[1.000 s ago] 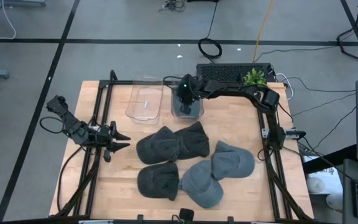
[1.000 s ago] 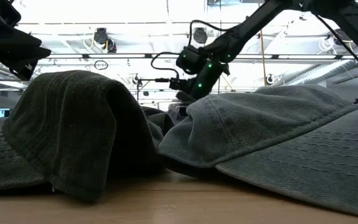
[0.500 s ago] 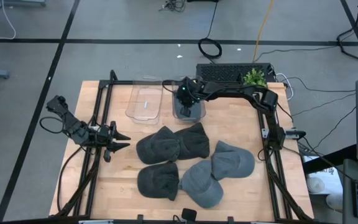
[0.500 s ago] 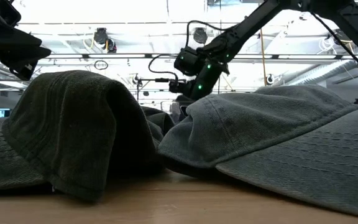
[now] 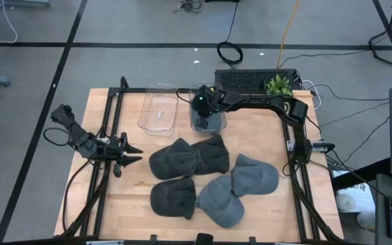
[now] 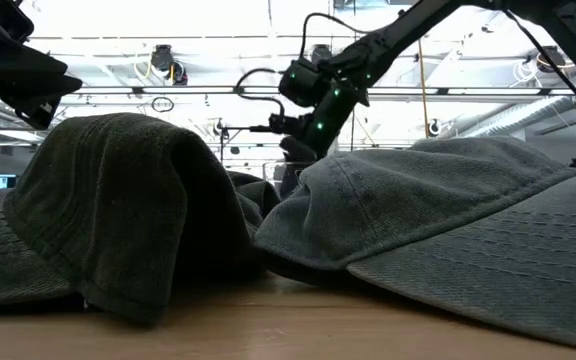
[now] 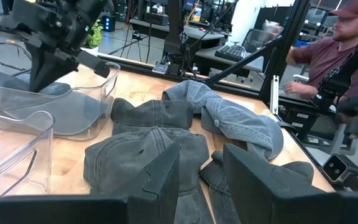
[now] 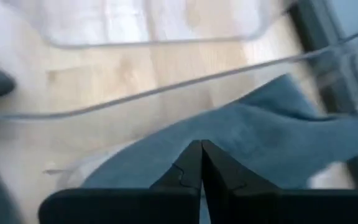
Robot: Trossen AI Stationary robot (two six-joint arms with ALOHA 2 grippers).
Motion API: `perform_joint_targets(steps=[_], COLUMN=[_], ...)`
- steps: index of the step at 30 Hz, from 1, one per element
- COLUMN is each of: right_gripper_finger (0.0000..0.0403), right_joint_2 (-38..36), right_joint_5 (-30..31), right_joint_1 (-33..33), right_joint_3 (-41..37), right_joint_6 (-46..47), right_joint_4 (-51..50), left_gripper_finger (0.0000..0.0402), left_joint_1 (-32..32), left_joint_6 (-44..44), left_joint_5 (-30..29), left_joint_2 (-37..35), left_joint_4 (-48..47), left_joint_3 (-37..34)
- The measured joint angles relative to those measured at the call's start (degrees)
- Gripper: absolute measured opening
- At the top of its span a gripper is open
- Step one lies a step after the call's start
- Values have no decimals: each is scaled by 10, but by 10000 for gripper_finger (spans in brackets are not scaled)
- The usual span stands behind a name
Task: Pick & Place hat
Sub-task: Put the top blue cap into the right transparent bin
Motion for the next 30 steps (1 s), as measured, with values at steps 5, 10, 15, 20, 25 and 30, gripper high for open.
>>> perform_joint_targets(steps=[5,10,15,20,25,30], right_gripper_finger=[0,0,0,25,103,200], right_joint_2=[-29,-115,-211,-304,-381,-438], right_joint_5=[53,30,25,25,18,-73], right_joint_1=[12,60,142,218,280,348], right_joint_3=[0,0,0,-44,-136,-254], right_joint_6=[-25,-38,14,138,270,329], right_joint_4=[-20,-137,-318,-384,-349,-241], left_gripper_finger=[132,132,131,132,132,132], left_joint_1=[0,0,0,0,0,0], left_joint_6=[0,0,0,0,0,0], left_joint_5=[0,0,0,0,0,0], left_joint_2=[0,0,0,0,0,0], left_joint_4=[0,0,1,1,1,1], left_joint_3=[0,0,0,0,0,0])
